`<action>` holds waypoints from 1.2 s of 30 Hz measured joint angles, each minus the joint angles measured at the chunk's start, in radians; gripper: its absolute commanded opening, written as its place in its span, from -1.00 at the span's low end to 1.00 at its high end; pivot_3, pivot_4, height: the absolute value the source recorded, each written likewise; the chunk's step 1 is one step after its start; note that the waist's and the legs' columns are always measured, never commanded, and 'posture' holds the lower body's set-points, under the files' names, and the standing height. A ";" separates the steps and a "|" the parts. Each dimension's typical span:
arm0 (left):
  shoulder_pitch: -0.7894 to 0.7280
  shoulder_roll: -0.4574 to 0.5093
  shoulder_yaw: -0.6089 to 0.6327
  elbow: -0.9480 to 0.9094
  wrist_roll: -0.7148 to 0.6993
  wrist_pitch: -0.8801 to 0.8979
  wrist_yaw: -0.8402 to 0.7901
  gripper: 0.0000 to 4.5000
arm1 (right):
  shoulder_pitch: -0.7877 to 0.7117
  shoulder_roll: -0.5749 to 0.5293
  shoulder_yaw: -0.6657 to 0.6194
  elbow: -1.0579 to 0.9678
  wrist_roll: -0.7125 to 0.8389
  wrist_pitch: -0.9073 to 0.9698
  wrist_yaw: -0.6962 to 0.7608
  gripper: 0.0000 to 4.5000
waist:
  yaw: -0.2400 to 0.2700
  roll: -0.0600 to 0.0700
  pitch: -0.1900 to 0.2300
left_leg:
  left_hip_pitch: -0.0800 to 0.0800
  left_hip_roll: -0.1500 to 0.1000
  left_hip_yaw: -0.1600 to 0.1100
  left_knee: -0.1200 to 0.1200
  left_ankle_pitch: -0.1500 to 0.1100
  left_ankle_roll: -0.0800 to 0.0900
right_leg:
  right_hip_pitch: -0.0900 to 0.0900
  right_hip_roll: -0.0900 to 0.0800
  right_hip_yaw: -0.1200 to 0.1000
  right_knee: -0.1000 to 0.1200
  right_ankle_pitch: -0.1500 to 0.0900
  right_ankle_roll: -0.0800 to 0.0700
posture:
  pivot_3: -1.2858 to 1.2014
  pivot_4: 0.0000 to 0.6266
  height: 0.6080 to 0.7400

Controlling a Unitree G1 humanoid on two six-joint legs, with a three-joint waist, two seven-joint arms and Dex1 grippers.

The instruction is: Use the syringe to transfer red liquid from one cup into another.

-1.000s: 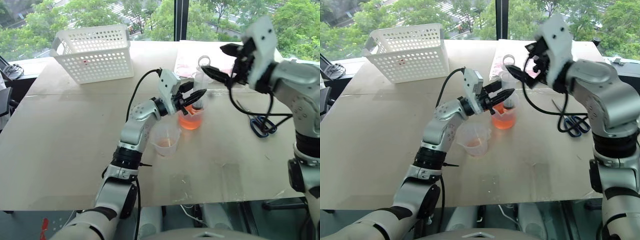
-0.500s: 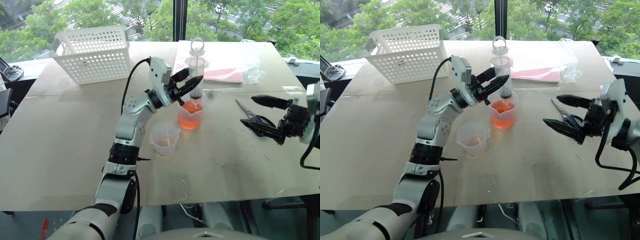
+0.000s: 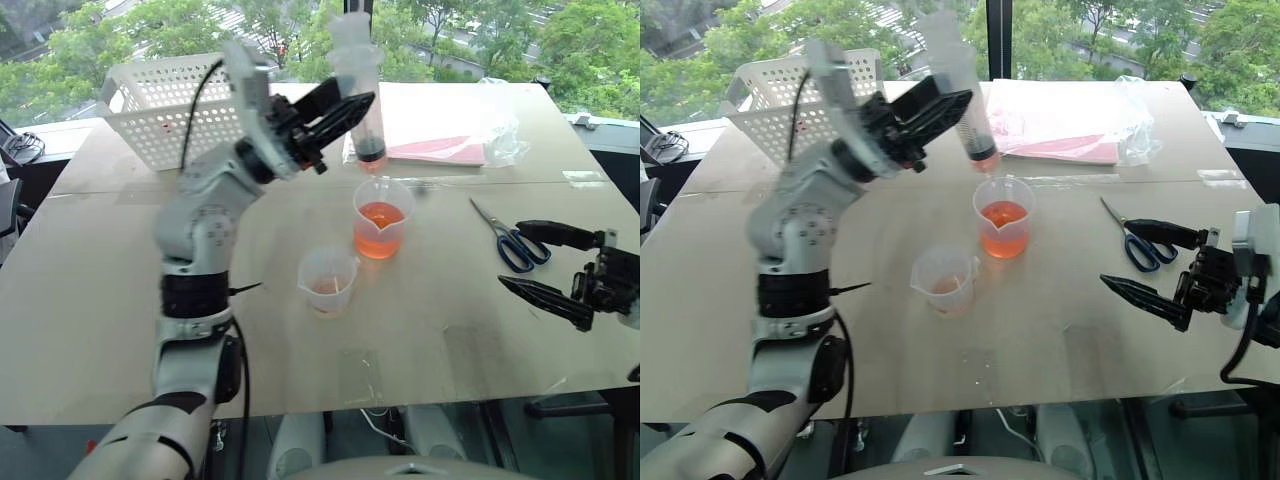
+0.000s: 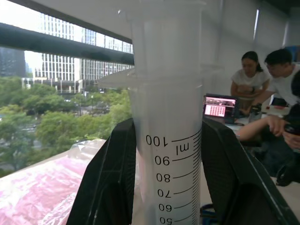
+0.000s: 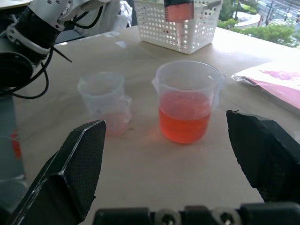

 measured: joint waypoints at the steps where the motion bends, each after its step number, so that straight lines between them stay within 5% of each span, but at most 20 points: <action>1: 0.019 0.022 0.016 -0.031 -0.034 0.034 0.000 -0.35 | 0.015 -0.004 -0.014 -0.011 0.016 0.000 0.000 0.96 | 0.001 0.000 0.000 | 0.000 0.000 0.000 0.000 0.000 0.000 | 0.000 0.000 0.000 0.000 -0.001 0.001 | 0.03 -0.52 1.00; 6: 0.149 0.142 0.081 -0.170 -0.176 0.156 0.000 -0.35 | 0.121 -0.006 -0.068 -0.079 0.087 0.007 0.000 0.96 | 0.007 0.000 0.000 | 0.000 0.000 0.000 0.001 0.000 0.000 | 0.000 -0.001 0.000 0.000 -0.001 0.002 | 0.03 -0.52 1.00; 13: 0.336 0.184 0.128 -0.335 -0.283 0.199 0.046 -0.35 | 0.038 -0.034 0.003 -0.108 0.124 0.006 -0.038 0.96 | 0.002 0.000 0.000 | 0.003 0.000 0.001 0.003 0.000 0.000 | 0.002 -0.001 0.003 0.001 -0.003 -0.001 | 0.03 -0.52 1.00; 31: 0.553 0.120 -0.043 -0.335 0.042 -0.141 -0.025 -0.35 | -0.269 -0.057 0.298 -0.050 0.092 -0.005 -0.027 0.96 | 0.026 -0.001 0.000 | 0.000 -0.001 0.003 0.003 0.000 0.000 | 0.000 -0.001 0.001 -0.001 -0.002 -0.005 | 0.03 -0.52 1.00; 36: 0.593 0.121 -0.083 -0.332 0.099 -0.209 -0.059 -0.35 | -0.533 -0.009 0.430 0.029 0.064 0.081 -0.168 0.96 | 0.014 0.000 0.000 | 0.000 0.000 0.003 0.003 0.000 0.000 | 0.000 0.000 0.002 0.000 -0.001 -0.006 | 0.03 -0.52 1.00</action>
